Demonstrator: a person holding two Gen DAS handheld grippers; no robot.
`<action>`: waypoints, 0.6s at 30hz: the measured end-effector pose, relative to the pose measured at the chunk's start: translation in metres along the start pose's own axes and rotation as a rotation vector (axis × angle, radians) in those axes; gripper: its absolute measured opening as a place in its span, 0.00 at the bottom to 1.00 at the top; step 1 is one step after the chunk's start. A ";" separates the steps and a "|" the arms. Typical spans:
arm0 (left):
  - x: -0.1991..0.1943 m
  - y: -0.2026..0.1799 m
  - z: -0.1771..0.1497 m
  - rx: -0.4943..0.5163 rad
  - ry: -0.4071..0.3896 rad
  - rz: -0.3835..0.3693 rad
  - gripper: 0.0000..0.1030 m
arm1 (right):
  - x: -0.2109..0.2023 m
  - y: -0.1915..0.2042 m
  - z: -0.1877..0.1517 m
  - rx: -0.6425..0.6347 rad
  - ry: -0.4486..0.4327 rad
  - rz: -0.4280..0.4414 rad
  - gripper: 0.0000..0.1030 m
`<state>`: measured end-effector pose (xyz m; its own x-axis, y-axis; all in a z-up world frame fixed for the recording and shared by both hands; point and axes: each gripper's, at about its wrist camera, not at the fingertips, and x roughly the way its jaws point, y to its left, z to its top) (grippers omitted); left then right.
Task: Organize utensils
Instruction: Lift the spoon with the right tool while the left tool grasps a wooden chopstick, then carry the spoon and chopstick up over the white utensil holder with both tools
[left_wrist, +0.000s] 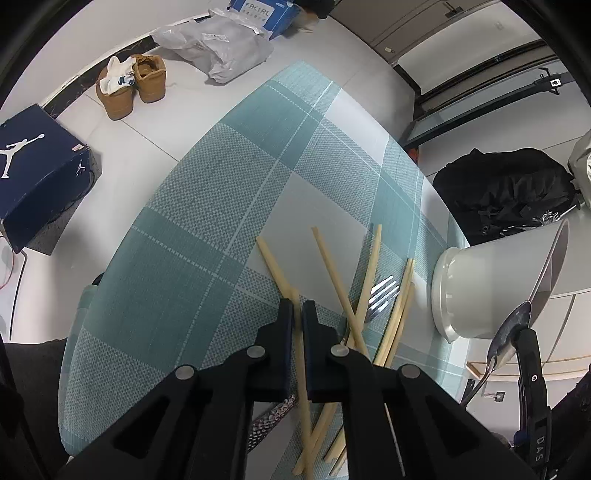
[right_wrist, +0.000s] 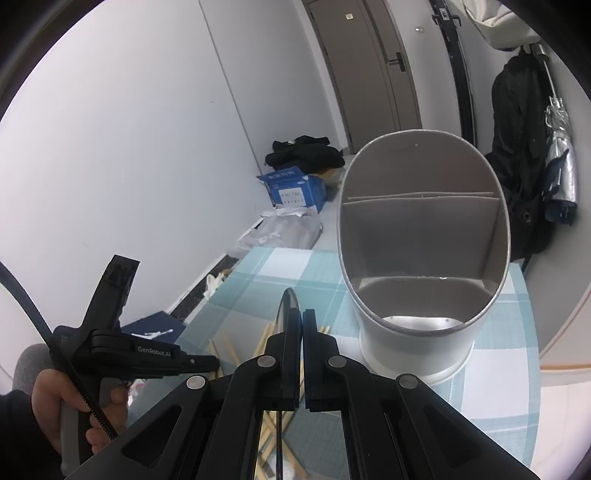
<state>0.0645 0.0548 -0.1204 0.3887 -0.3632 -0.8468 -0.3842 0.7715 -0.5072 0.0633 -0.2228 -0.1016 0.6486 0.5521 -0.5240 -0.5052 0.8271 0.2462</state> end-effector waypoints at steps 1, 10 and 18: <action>-0.001 -0.001 0.000 0.002 -0.004 0.001 0.02 | -0.001 0.000 0.000 0.000 -0.002 -0.002 0.00; -0.027 -0.018 -0.004 0.066 -0.106 -0.021 0.01 | -0.014 0.003 0.001 -0.010 -0.046 -0.017 0.00; -0.062 -0.055 -0.020 0.262 -0.208 0.016 0.01 | -0.044 0.007 0.004 -0.028 -0.147 -0.037 0.00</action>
<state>0.0444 0.0241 -0.0429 0.5574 -0.2562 -0.7897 -0.1736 0.8942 -0.4127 0.0331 -0.2408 -0.0730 0.7426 0.5323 -0.4065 -0.4935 0.8452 0.2053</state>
